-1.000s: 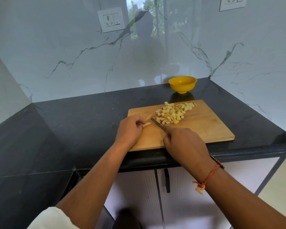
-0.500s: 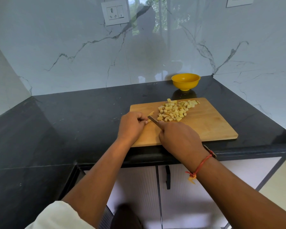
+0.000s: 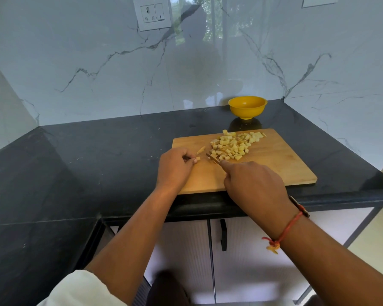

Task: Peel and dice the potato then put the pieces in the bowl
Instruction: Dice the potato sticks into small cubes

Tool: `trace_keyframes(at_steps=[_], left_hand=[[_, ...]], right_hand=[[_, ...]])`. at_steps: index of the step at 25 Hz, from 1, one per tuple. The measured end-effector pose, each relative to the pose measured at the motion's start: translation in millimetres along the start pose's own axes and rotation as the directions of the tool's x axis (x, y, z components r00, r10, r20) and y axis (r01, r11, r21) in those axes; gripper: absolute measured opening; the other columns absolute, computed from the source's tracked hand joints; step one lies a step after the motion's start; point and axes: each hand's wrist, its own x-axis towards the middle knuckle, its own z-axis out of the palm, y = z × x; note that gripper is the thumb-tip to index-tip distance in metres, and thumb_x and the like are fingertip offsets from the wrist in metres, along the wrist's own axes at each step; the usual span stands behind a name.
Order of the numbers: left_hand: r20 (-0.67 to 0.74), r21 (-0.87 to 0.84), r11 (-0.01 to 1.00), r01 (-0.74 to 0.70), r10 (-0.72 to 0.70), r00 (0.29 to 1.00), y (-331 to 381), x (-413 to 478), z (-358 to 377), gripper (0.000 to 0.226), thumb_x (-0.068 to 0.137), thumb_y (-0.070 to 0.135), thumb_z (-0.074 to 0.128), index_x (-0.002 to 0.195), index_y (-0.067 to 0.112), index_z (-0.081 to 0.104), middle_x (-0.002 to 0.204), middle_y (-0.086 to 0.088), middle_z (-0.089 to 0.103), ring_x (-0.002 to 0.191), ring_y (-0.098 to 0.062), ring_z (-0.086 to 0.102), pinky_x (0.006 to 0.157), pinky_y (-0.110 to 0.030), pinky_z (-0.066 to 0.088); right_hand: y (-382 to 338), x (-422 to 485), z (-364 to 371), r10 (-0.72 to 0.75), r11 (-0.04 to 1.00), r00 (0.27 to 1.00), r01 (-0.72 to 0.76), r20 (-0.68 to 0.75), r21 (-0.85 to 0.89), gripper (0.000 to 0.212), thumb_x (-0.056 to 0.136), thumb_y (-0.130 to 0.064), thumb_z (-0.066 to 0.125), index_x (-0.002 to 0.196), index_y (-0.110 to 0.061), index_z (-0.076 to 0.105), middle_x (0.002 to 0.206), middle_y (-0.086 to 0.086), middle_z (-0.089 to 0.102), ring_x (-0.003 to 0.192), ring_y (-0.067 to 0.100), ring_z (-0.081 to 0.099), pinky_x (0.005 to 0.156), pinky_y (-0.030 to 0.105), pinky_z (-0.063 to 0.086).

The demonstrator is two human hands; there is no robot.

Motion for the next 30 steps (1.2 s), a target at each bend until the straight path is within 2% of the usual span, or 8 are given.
trace_keyframes(at_steps=[5, 9, 12, 16, 19, 21, 25, 30], left_hand=[[-0.028, 0.009, 1.0, -0.003, 0.004, 1.0, 0, -3, -2, 0.01, 0.091, 0.027, 0.071, 0.098, 0.021, 0.076, 0.095, 0.01, 0.071, 0.078, 0.001, 0.057, 0.071, -0.006, 0.036], [-0.021, 0.033, 0.999, -0.008, 0.009, 1.0, -1, -4, -2, 0.013, 0.094, 0.023, 0.067, 0.103, 0.021, 0.077, 0.096, 0.008, 0.072, 0.079, -0.001, 0.059, 0.069, -0.006, 0.038], [-0.013, 0.036, 0.999, -0.005, 0.006, 1.0, -1, -3, -1, 0.012, 0.094, 0.023, 0.066, 0.1, 0.02, 0.077, 0.095, 0.007, 0.072, 0.083, -0.004, 0.061, 0.07, -0.009, 0.039], [-0.02, 0.035, 0.999, 0.004, -0.004, 1.0, 1, -3, 0, 0.011, 0.094, 0.022, 0.067, 0.098, 0.018, 0.077, 0.094, 0.006, 0.072, 0.081, -0.004, 0.061, 0.069, -0.008, 0.039], [-0.036, 0.034, 0.999, 0.012, -0.01, 0.999, 2, -4, 2, 0.011, 0.094, 0.022, 0.067, 0.097, 0.019, 0.077, 0.093, 0.006, 0.072, 0.082, -0.004, 0.062, 0.071, -0.01, 0.04], [-0.052, 0.03, 0.999, 0.017, -0.016, 0.999, 3, -4, 1, 0.01, 0.093, 0.023, 0.068, 0.096, 0.019, 0.077, 0.093, 0.006, 0.072, 0.083, -0.005, 0.061, 0.076, -0.014, 0.043], [-0.078, 0.0, 1.0, 0.008, -0.008, 0.997, 3, -5, 0, 0.008, 0.09, 0.024, 0.072, 0.096, 0.02, 0.076, 0.09, 0.013, 0.062, 0.086, -0.005, 0.06, 0.082, -0.021, 0.049], [-0.069, -0.014, 1.0, -0.024, 0.023, 0.997, 1, -6, -4, 0.011, 0.089, 0.022, 0.073, 0.1, 0.02, 0.076, 0.093, 0.015, 0.059, 0.092, -0.005, 0.06, 0.089, -0.026, 0.052]], right_hand=[[-8, 3, 4, -0.014, 0.995, 0.998, 0.02, -0.06, 0.099, 0.048, 0.105, -0.032, 0.038, 0.152, -0.04, 0.035, 0.108, -0.002, 0.064, 0.083, 0.012, 0.054, 0.071, 0.031, 0.052], [-16, 10, 15, -0.051, 0.988, 0.998, 0.056, -0.036, 0.145, 0.047, 0.104, -0.032, 0.039, 0.151, -0.04, 0.039, 0.093, -0.006, 0.058, 0.079, 0.011, 0.057, 0.073, 0.032, 0.056], [-21, 17, 16, -0.032, 0.993, 0.999, 0.029, 0.031, 0.113, 0.045, 0.105, -0.029, 0.039, 0.148, -0.038, 0.042, 0.091, -0.005, 0.056, 0.081, 0.013, 0.058, 0.072, 0.033, 0.055], [-29, 28, 11, -0.023, 0.999, 0.992, 0.018, 0.124, 0.042, 0.043, 0.103, -0.021, 0.044, 0.145, -0.033, 0.046, 0.094, -0.001, 0.051, 0.094, 0.019, 0.061, 0.079, 0.035, 0.053], [-26, 22, 9, -0.04, 0.999, 0.99, 0.038, 0.134, 0.018, 0.043, 0.103, -0.022, 0.046, 0.145, -0.033, 0.044, 0.094, -0.001, 0.051, 0.094, 0.019, 0.06, 0.082, 0.037, 0.054], [-17, 13, 7, -0.047, 0.999, 0.992, 0.047, 0.117, 0.003, 0.044, 0.104, -0.024, 0.044, 0.146, -0.035, 0.042, 0.099, 0.0, 0.056, 0.093, 0.019, 0.06, 0.082, 0.039, 0.055], [-3, 1, 1, -0.028, 0.999, 0.999, 0.029, -0.023, 0.029, 0.047, 0.105, -0.029, 0.038, 0.151, -0.041, 0.036, 0.115, 0.0, 0.063, 0.096, 0.018, 0.06, 0.076, 0.034, 0.052], [-11, 4, 7, -0.038, 0.994, 0.996, 0.045, -0.077, 0.096, 0.047, 0.105, -0.032, 0.038, 0.152, -0.041, 0.036, 0.105, -0.003, 0.062, 0.083, 0.012, 0.056, 0.072, 0.032, 0.054]])
